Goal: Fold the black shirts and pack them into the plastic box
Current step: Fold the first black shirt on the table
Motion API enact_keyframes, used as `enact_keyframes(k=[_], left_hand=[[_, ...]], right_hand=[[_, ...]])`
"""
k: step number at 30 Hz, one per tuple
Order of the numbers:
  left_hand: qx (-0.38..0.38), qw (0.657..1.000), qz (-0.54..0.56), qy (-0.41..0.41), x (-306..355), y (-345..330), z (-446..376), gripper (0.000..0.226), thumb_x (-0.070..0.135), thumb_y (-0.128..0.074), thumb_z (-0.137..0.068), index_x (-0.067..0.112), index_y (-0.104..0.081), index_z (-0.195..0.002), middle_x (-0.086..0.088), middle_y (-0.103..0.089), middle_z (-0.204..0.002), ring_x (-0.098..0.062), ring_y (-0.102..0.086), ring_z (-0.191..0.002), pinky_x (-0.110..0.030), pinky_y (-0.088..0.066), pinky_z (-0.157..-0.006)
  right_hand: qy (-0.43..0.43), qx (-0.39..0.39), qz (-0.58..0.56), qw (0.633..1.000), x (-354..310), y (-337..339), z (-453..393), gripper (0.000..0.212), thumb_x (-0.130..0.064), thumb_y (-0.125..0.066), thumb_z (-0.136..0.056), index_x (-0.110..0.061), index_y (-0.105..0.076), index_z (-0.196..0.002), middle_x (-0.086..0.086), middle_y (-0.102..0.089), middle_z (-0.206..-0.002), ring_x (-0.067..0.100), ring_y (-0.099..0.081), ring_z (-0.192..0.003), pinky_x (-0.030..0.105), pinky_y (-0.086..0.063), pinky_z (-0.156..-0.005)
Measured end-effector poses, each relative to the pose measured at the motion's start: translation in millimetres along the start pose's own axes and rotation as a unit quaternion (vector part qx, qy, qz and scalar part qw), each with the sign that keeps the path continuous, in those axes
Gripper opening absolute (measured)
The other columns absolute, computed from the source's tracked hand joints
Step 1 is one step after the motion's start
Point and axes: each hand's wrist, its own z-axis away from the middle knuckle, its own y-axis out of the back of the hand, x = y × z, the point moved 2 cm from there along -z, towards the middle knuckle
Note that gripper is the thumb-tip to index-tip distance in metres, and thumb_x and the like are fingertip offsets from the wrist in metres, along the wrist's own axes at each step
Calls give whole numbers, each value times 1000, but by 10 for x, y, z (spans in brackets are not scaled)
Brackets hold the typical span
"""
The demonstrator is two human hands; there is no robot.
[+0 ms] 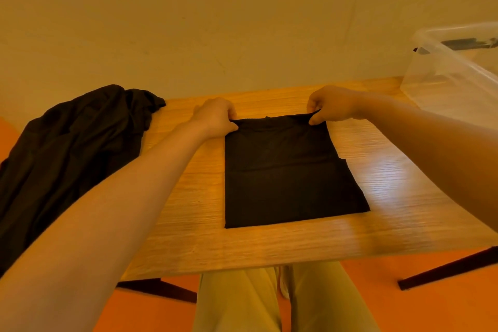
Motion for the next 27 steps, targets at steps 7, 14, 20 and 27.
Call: enact_keyframes(k=[7, 14, 20, 27], left_hand=[[53, 994, 73, -56, -10, 284, 277, 22, 23, -71, -85, 15, -66, -105, 0, -62, -104, -16, -58, -102, -37, -47, -93], [102, 973, 141, -152, -25, 289, 968, 13, 19, -74, -81, 25, -67, -89, 18, -62, -87, 13, -55, -84, -3, -37, -79], [141, 962, 113, -206, -160, -83, 1493, 17, 27, -73, -79, 37, -62, -88, 24, -62, -90, 13, -52, -96, -29, -31, -101], [200, 939, 89, -264, -201, -370, 1832, 15, 39, -61, -83, 30, -67, -92, 24, -60, -98, 8, -50, -100, -25, -22, -95]], right_hand=[[12, 37, -126, 991, 40, 149, 263, 36, -14, -71, -84, -13, -63, -120, 5, -59, -124, 18, -53, -114, 29, -44, -93], [65, 116, -121, 984, 3, 106, 989, 12, -23, -72, -83, -28, -68, -94, -15, -62, -93, -14, -51, -79, -1, -35, -61], [142, 133, -119, 973, 124, -279, 1526, 20, -21, -73, -79, -37, -68, -90, -16, -67, -97, -4, -58, -96, 16, -42, -84], [192, 206, -64, 958, 215, -566, 1827, 25, -21, -74, -77, -37, -66, -94, -24, -64, -100, -8, -50, -105, 29, -19, -97]])
